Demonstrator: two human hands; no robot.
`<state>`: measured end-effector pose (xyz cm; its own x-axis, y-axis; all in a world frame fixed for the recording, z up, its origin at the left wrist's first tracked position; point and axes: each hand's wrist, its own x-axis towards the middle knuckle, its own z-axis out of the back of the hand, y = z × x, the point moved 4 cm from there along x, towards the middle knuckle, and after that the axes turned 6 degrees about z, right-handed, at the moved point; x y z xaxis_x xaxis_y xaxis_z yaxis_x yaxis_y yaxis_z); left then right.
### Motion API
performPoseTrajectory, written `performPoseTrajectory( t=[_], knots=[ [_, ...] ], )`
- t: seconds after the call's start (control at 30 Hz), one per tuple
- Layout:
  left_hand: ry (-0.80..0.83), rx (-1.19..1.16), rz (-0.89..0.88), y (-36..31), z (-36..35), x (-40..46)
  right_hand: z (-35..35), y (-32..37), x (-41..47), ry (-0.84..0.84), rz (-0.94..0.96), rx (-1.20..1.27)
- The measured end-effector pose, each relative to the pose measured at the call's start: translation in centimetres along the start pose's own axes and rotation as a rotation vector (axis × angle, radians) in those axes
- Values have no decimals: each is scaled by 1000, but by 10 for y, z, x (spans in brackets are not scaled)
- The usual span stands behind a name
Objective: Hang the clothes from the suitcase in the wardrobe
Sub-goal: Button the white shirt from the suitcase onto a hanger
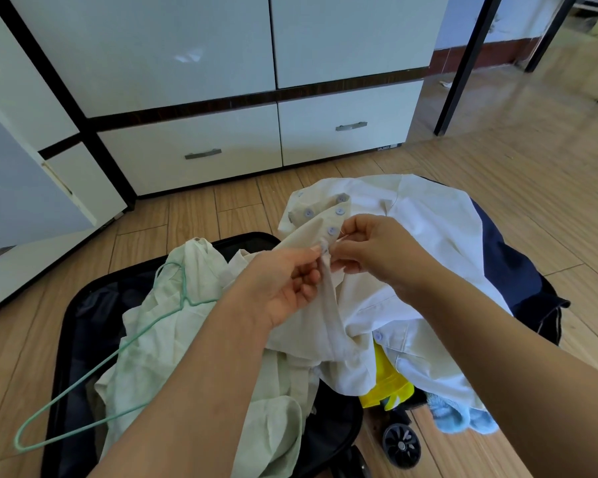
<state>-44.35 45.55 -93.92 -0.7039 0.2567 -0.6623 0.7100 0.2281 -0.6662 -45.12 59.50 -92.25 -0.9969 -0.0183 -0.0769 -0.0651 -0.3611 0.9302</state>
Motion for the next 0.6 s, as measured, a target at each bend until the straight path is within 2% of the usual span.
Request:
performPoseTrajectory(
  t=[0.07, 0.13, 0.17, 0.23, 0.33, 0.4, 0.47, 0.5, 0.57, 0.6],
  knots=[
    [107, 98, -7, -2, -4, -3, 13, -6, 8, -219, -3, -219],
    [159, 402, -83, -4, -10, -6, 27, -1, 14, -446, -5, -160],
    [172, 585, -127, -5, -13, -8, 32, 2, 19, -489, -15, -82],
    [253, 876, -162, -1, -23, -11, 31, 11, 33, -384, -66, -71],
    [440, 1111, -115, 19, -38, -16, 10, 13, 52, -103, -130, -324],
    [469, 1198, -102, 29, -43, -18, -1, 6, 61, 49, -167, -549],
    [389, 1122, -129, 25, -38, -15, 3, 3, 69, 95, -204, -605],
    [273, 1012, -168, 15, -27, -8, 9, 7, 71, 88, -217, -522],
    [-61, 682, -252, -12, -1, -1, 25, 27, 77, 59, -192, -244],
    [-196, 507, -244, -25, 11, -1, 33, 43, 78, 49, -165, -123]
  ],
)
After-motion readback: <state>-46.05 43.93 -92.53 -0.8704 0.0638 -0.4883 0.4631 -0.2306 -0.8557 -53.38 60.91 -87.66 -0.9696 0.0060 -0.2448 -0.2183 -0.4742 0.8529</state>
